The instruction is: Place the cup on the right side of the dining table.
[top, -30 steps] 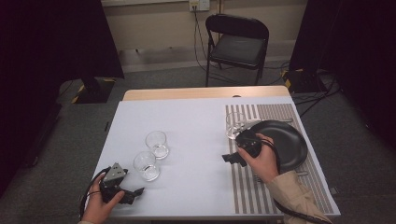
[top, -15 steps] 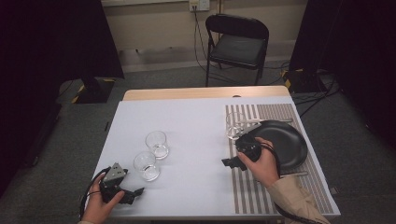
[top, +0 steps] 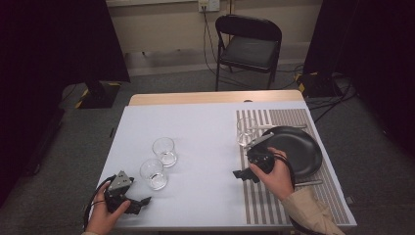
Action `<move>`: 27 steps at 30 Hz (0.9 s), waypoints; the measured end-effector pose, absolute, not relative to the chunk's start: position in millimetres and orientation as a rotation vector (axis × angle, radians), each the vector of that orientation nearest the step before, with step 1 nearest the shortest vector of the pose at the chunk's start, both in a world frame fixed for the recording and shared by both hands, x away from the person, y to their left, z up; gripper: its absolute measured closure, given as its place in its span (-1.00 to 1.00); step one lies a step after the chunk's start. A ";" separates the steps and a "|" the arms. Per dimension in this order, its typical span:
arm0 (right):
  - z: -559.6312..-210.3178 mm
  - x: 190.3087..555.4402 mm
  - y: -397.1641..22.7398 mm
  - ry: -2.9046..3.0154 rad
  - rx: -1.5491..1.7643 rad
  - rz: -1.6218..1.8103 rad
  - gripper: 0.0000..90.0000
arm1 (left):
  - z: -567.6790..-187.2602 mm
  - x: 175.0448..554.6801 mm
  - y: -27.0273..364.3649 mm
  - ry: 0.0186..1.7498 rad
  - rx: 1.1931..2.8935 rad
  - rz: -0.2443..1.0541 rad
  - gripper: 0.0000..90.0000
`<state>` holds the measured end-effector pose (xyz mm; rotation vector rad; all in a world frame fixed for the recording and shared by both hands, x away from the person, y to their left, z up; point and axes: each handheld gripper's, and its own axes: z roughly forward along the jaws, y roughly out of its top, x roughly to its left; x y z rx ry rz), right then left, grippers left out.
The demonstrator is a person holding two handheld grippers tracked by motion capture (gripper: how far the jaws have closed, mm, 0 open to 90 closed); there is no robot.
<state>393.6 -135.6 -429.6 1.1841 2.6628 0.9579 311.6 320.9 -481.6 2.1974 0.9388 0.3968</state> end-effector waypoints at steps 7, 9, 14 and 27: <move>-432.3 391.4 -137.2 2.672 1.179 0.951 -0.66 | -481.6 311.6 320.9 0.938 2.198 0.397 -1.00; -433.2 390.7 -137.9 2.673 1.189 0.954 -0.66 | -481.5 311.8 321.1 0.937 2.200 0.403 -1.00; -435.2 389.1 -139.6 2.674 1.192 0.953 -0.66 | -481.4 311.9 321.2 0.934 2.202 0.402 -1.00; -439.4 383.4 -140.2 2.690 1.186 0.960 -0.66 | -481.6 311.7 320.9 0.938 2.198 0.400 -1.00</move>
